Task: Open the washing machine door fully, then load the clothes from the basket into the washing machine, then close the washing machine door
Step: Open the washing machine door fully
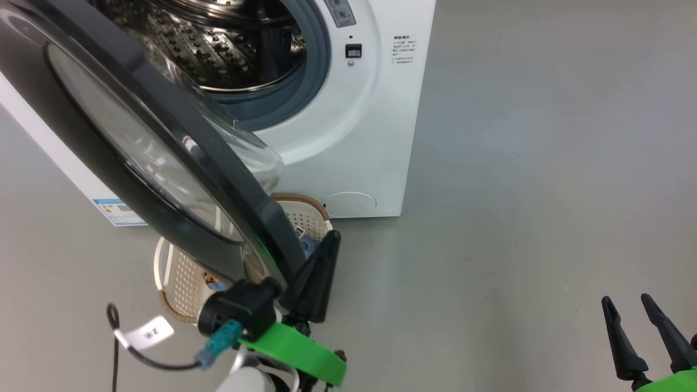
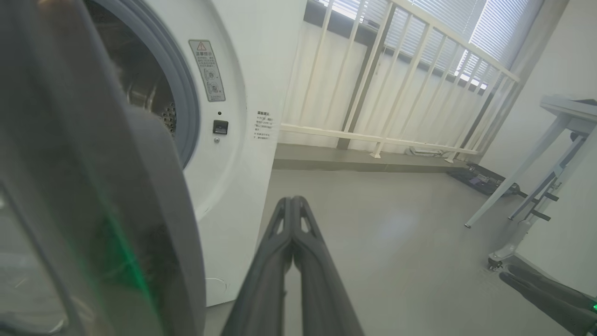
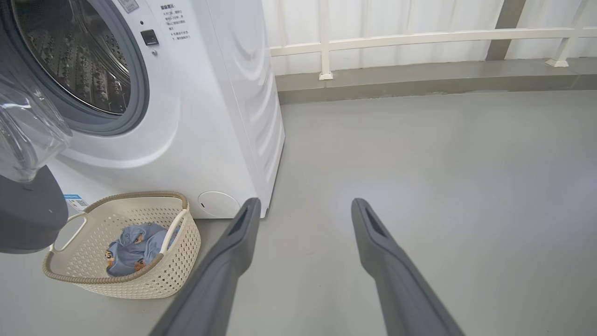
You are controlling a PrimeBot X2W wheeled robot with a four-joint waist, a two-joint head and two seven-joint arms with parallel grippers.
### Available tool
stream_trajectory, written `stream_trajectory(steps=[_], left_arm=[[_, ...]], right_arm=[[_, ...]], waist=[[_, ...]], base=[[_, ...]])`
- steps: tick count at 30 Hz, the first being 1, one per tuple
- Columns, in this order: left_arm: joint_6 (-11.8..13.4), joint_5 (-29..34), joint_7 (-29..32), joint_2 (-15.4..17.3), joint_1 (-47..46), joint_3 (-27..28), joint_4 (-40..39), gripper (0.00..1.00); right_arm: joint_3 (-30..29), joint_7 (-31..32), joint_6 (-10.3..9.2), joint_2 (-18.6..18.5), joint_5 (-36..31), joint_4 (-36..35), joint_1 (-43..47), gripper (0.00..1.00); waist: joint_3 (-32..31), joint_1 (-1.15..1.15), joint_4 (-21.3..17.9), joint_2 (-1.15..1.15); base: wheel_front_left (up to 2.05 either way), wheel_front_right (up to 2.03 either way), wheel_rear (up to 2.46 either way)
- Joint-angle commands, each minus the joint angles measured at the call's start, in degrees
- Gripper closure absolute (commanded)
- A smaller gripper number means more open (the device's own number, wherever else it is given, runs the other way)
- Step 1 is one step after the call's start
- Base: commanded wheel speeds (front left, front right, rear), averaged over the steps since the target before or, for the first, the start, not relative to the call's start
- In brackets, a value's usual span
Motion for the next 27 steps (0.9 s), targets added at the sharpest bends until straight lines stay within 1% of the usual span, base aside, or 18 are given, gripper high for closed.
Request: stream_trajectory(steps=[1,6,12,27], left_arm=[[0.15,-0.61,-0.33,0.23,-2.7,2.22,-0.15,1.0],[0.57,-2.63,-0.33,0.23,-3.94,4.06,3.21,1.0],[-0.01,-3.07,-0.33,0.23,-4.82,5.84,6.1,1.0],[0.19,-3.06,-0.33,0.23,-1.8,9.41,6.37,1.0]], right_arm=[[1.27,-0.7,0.09,-1.23,0.12,-1.29,-1.7,0.0],[1.46,-0.7,0.09,-1.23,0.43,-1.4,-2.16,0.0],[0.91,-0.7,0.09,-1.19,0.63,-1.49,-2.32,0.0],[0.47,-0.7,0.09,-0.9,0.43,-1.44,-1.39,0.0]], waist=[[0.21,-0.01,-0.11,0.0],[0.47,-0.01,-0.37,0.0],[0.75,-0.01,-0.27,0.0],[-0.41,-0.01,0.64,0.0]], base=[[0.0,0.0,0.0],[0.0,0.0,0.0],[0.0,0.0,0.0],[0.0,0.0,0.0]])
